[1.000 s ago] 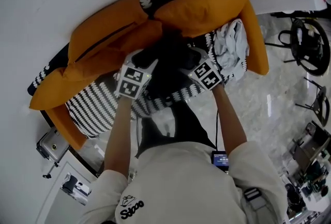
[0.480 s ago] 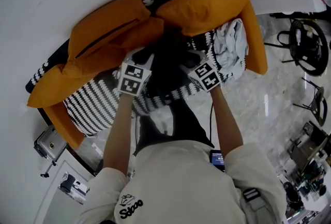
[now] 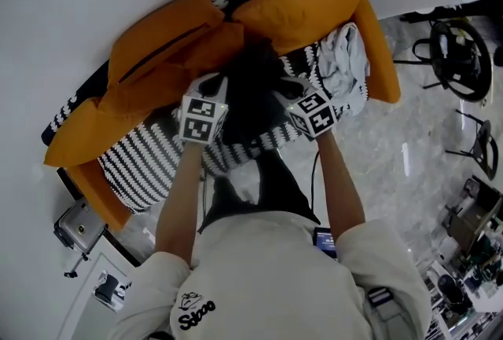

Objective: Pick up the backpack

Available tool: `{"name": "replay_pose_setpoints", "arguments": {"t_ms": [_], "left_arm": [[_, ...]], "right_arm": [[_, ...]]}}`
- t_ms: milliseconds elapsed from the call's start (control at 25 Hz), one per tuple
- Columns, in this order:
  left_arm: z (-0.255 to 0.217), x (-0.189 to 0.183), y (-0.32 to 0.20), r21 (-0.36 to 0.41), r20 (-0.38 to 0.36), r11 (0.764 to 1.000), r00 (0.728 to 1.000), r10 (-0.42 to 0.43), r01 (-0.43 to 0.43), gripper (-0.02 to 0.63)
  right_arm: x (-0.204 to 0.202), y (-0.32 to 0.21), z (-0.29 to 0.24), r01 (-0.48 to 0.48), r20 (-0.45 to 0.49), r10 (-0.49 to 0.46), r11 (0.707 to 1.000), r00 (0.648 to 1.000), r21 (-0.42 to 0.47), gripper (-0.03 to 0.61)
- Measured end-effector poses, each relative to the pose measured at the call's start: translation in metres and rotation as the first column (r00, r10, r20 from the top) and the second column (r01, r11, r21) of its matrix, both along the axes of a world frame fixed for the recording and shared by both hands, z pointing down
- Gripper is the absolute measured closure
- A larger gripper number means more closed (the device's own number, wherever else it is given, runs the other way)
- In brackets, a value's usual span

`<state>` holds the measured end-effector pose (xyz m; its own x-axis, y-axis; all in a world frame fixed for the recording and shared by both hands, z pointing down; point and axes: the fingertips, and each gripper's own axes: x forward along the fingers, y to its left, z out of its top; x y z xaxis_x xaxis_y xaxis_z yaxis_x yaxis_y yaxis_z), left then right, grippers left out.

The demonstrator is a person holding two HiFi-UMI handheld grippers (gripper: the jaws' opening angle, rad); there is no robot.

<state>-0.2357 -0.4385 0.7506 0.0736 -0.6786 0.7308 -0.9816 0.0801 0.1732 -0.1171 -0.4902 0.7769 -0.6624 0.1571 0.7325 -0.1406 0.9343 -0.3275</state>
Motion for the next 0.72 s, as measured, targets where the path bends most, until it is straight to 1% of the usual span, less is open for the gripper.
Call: {"name": "replay_pose_setpoints", "arguments": {"t_ms": [280,400,520,720], "left_arm": [[-0.035,0.026,0.011,0.043,0.016,0.998,0.999,0.034,-0.034,0.591],[-0.043,0.037,0.023,0.064,0.020,0.997,0.999,0.038,-0.039,0.594],[-0.054,0.047,0.037,0.078,0.000,0.997,1.000,0.029,-0.028,0.594],[-0.077,0.064,0.056,0.121,-0.020,0.993,1.000,0.011,-0.009,0.595]], "right_arm": [[0.009,0.019,-0.038,-0.062,0.048,0.061,0.997,0.997,0.035,0.500],[0.013,0.033,-0.055,-0.088,0.087,0.086,0.996,0.992,0.013,0.503],[0.017,0.045,-0.072,-0.105,0.120,0.105,0.994,0.987,-0.006,0.506],[0.021,0.065,-0.105,-0.147,0.179,0.147,0.989,0.973,-0.013,0.512]]}}
